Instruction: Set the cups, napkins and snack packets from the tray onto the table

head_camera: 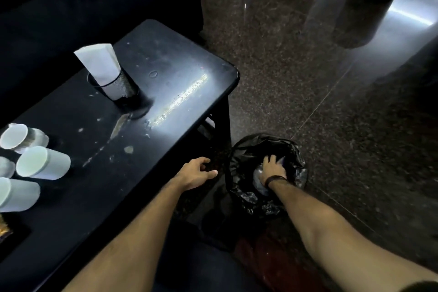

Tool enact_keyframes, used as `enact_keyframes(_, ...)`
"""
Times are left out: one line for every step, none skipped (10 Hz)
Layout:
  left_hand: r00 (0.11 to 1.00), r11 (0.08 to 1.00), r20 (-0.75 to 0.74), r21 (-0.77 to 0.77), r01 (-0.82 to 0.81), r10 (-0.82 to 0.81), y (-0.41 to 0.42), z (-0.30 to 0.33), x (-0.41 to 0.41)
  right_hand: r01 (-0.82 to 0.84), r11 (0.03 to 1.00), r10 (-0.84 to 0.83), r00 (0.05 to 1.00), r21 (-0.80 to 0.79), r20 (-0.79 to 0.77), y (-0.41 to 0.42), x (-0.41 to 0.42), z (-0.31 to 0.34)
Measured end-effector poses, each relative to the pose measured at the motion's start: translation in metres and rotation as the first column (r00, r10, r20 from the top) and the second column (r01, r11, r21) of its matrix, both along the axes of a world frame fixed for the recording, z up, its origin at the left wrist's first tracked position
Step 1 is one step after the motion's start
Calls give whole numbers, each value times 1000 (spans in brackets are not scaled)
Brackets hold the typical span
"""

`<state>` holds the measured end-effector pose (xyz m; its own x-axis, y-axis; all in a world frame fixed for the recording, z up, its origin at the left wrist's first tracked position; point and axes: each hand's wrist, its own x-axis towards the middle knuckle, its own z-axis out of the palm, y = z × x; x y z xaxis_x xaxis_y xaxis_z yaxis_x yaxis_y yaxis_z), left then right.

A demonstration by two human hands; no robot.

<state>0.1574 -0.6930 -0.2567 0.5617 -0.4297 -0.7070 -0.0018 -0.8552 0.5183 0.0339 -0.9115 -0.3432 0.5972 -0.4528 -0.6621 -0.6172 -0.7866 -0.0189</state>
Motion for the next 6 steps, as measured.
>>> enact_keyframes(1000,1000,6,-1,21,-21,-1,-6,-1,-15,1000,13,993,20,117,0,-6,-13)
enact_keyframes(999,999,17,7,37,-37,-3,-8,-7,-90,981,111,987,173,-117,0,-13,-19)
enact_keyframes(997,997,35,26,67,-68,-5,0,-8,-118,977,149,974,177,-171,-8,-13,-8)
enact_keyframes(995,997,61,19,77,-78,-9,16,-4,-161,986,163,986,43,-29,-19,-2,22)
enact_keyframes(988,996,129,7,86,-87,-11,37,1,-186,982,186,983,34,9,-26,13,56)
enact_keyframes(972,994,219,-50,93,-79,-15,63,5,-200,979,196,976,34,98,-33,32,90)
